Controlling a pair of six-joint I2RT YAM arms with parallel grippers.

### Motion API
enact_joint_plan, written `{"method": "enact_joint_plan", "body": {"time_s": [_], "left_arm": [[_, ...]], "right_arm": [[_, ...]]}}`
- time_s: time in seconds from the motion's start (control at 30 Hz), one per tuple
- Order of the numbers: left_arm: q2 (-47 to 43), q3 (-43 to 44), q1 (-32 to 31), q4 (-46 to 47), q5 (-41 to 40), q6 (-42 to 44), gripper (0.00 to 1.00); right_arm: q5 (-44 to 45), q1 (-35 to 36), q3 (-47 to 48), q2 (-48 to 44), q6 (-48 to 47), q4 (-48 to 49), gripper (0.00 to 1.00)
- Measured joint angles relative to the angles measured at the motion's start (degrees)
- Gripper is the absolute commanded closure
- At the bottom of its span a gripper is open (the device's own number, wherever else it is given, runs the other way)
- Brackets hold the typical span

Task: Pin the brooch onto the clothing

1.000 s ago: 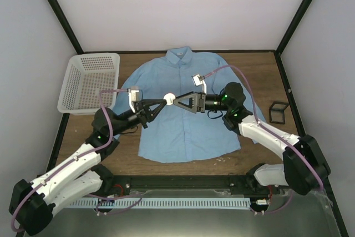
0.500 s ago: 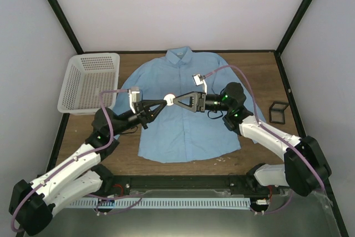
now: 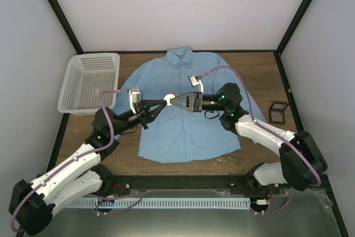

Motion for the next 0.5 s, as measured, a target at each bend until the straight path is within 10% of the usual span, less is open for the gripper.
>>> {"method": "enact_joint_plan", "body": {"time_s": [0.5], "left_arm": [[0.0,0.0,0.1,-0.2,-0.2,1.5,1.0]], "right_arm": [[-0.4,0.3,0.1,1.9,3.2,2.3,0.62]]}}
